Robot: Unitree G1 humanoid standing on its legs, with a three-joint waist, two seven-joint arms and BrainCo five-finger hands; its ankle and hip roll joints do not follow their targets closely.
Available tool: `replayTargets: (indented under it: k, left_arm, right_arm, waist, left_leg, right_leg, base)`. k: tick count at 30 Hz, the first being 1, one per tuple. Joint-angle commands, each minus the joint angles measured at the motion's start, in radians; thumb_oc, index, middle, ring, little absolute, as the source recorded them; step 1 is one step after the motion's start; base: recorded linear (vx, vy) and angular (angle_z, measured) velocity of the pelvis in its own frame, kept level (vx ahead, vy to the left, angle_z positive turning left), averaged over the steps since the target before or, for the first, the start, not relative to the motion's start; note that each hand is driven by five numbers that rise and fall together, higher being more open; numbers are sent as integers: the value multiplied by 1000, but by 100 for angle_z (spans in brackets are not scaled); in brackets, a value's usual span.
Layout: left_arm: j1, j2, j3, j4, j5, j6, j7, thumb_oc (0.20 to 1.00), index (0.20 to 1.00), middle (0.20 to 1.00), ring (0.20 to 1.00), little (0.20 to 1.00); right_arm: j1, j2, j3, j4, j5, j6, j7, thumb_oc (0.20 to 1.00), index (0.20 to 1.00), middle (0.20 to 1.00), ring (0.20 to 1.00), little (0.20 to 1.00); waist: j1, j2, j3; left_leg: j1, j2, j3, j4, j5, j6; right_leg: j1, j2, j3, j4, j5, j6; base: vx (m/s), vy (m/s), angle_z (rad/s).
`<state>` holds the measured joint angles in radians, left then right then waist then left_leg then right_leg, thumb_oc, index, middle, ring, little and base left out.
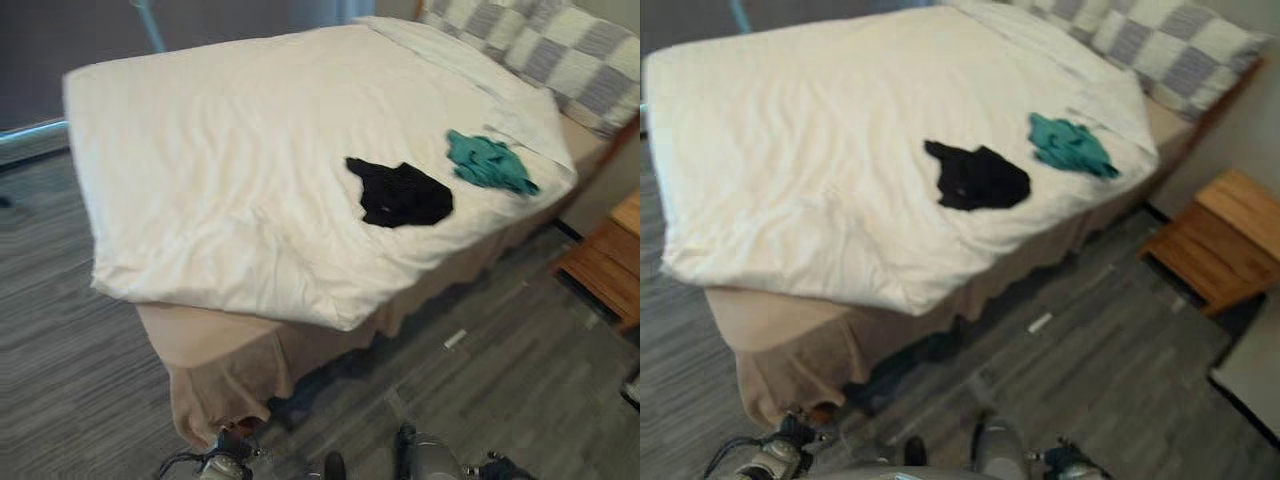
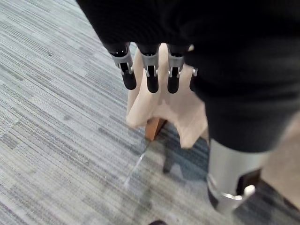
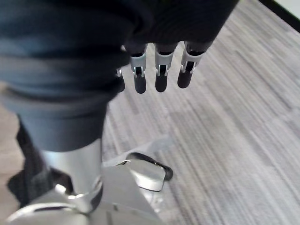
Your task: Tidy up the quilt and then pick up the clothes from the bed and put them into the laundry hamper.
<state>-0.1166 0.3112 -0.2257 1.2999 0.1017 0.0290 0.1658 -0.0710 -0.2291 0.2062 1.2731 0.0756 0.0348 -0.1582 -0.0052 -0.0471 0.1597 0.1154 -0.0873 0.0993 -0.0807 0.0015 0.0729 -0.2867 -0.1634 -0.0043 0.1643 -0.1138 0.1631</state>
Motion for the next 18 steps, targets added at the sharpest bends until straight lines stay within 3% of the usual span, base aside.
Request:
replayTargets:
  k: [1,3,8,10,11,12,13,18]
  left_arm:
    - [12,0,46,5,28,-11,27,1000,1000,1000,1000,1000]
    - [19,13,69,12,9,-17,33,1000,1000,1000,1000,1000]
    - [68,52,169,-15,-106,-47,63,1000,1000,1000,1000,1000]
    - [120,98,243,-211,-195,-104,102,1000,1000,1000,1000,1000]
    - [124,98,244,-215,-195,-101,102,1000,1000,1000,1000,1000]
    - [183,147,316,-413,-282,-174,103,1000,1000,1000,1000,1000]
    - [186,147,317,-415,-283,-173,102,1000,1000,1000,1000,1000]
    - [146,218,396,-586,-352,-242,118,1000,1000,1000,1000,1000]
  right_arm:
    - [-35,-43,-15,-10,-42,-6,0,1000,1000,1000,1000,1000]
    - [-31,-41,-15,-8,-47,-6,2,1000,1000,1000,1000,1000]
    - [-22,-54,-9,-6,-77,-8,7,1000,1000,1000,1000,1000]
    - [-18,-77,-21,-30,-90,-22,-8,1000,1000,1000,1000,1000]
    - [-17,-77,-19,-30,-90,-22,-8,1000,1000,1000,1000,1000]
    - [17,-94,-37,-51,-108,-30,-17,1000,1000,1000,1000,1000]
    - [18,-94,-37,-51,-109,-30,-17,1000,1000,1000,1000,1000]
    - [54,-120,-76,-55,-90,-36,-18,1000,1000,1000,1000,1000]
  waist:
    - [-20,17,72]
    - [-15,11,63]
    - [3,18,45]
    - [21,35,49]
    - [18,35,48]
    - [35,46,57]
    - [33,46,57]
    - [19,60,60]
  left_leg:
    - [-8,137,-53,-7,-36,-119]
    - [6,149,-73,-7,-41,-130]
    - [5,188,-136,-7,-25,-167]
    - [-25,214,-164,-7,-5,-194]
    - [-26,215,-166,-7,-5,-194]
    - [-54,229,-171,0,20,-214]
    - [-54,229,-173,0,20,-215]
    - [-101,235,-10,20,65,-225]
  right_leg:
    - [146,22,92,-140,184,34]
    - [169,2,62,-156,189,34]
    - [240,15,-2,-195,178,18]
    - [266,26,-55,-227,167,9]
    - [268,26,-58,-228,167,8]
    - [301,25,-115,-244,145,3]
    - [302,24,-118,-244,144,3]
    - [350,9,-203,-249,116,-4]
  base:
    - [249,-286,124]
    - [219,-247,144]
    - [193,-280,64]
    - [49,-207,30]
    - [36,-209,49]
    - [33,-155,40]
    - [23,-190,39]
    - [-3,-39,45]
